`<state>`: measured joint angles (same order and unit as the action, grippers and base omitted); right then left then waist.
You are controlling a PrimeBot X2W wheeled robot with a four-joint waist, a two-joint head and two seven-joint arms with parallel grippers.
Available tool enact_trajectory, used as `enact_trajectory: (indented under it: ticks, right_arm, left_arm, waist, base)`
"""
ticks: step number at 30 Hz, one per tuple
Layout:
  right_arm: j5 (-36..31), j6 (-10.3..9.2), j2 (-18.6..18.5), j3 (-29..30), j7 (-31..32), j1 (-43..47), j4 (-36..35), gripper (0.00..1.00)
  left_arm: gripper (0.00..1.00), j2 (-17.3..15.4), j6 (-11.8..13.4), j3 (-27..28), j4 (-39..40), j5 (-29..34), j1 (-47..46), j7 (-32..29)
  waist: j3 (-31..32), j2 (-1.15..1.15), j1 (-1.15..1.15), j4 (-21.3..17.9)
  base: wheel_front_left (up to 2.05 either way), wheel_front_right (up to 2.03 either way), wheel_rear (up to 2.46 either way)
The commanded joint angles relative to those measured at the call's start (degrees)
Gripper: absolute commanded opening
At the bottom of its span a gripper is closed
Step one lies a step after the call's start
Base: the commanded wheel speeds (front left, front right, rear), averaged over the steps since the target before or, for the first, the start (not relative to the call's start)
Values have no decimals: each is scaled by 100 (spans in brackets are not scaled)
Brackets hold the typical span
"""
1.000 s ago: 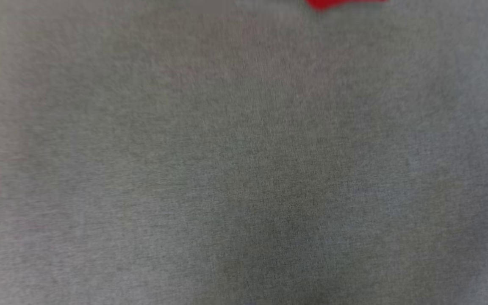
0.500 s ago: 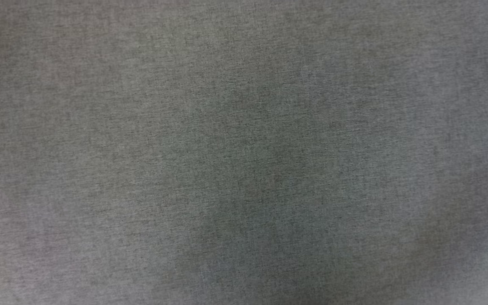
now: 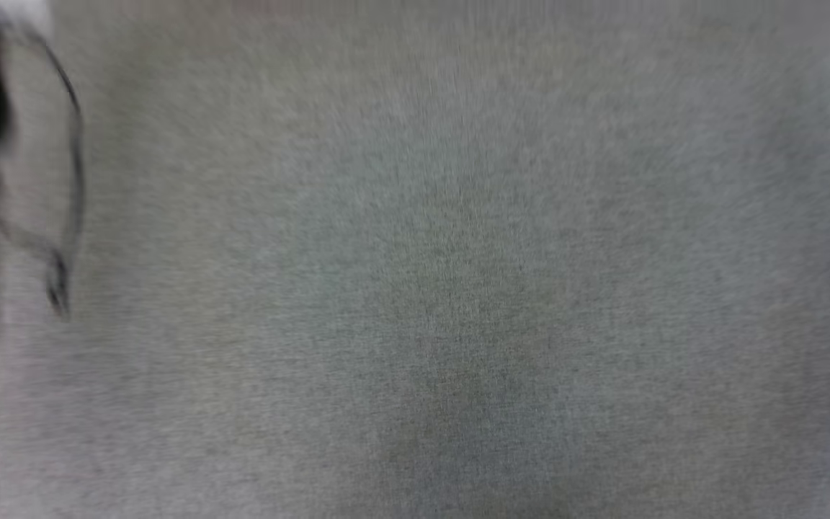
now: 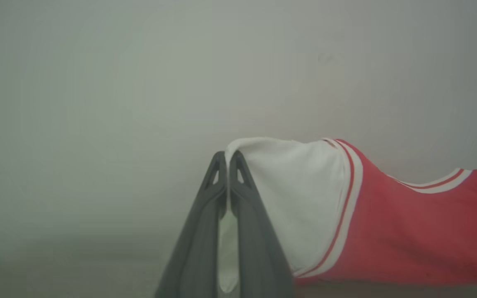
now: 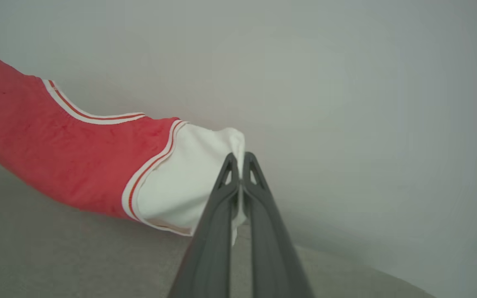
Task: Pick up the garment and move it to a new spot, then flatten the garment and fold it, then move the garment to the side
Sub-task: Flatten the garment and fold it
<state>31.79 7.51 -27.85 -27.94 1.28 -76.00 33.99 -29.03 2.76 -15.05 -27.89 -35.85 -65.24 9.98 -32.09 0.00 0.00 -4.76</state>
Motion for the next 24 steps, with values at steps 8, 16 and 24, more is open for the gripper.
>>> enact_trajectory:
  ticks: [8,16,24]
  right_arm:
    - [368,-4,-219,266,289,2905,-927,0]
    - [394,-4,74,1077,617,5353,-1687,0]
    - [133,-4,690,1779,977,7331,-2069,0]
  left_arm:
    - [0,-13,455,215,1040,-487,3229,152]
    - [0,-27,1033,213,2075,-674,5684,30]
    - [0,-5,1668,53,2748,-728,7508,-292]
  waist:
    - [1769,0,0,183]
    - [2548,0,0,208]
    - [3009,0,0,274]
  base:
    - [0,0,0]
    - [0,0,0]
    - [0,0,0]
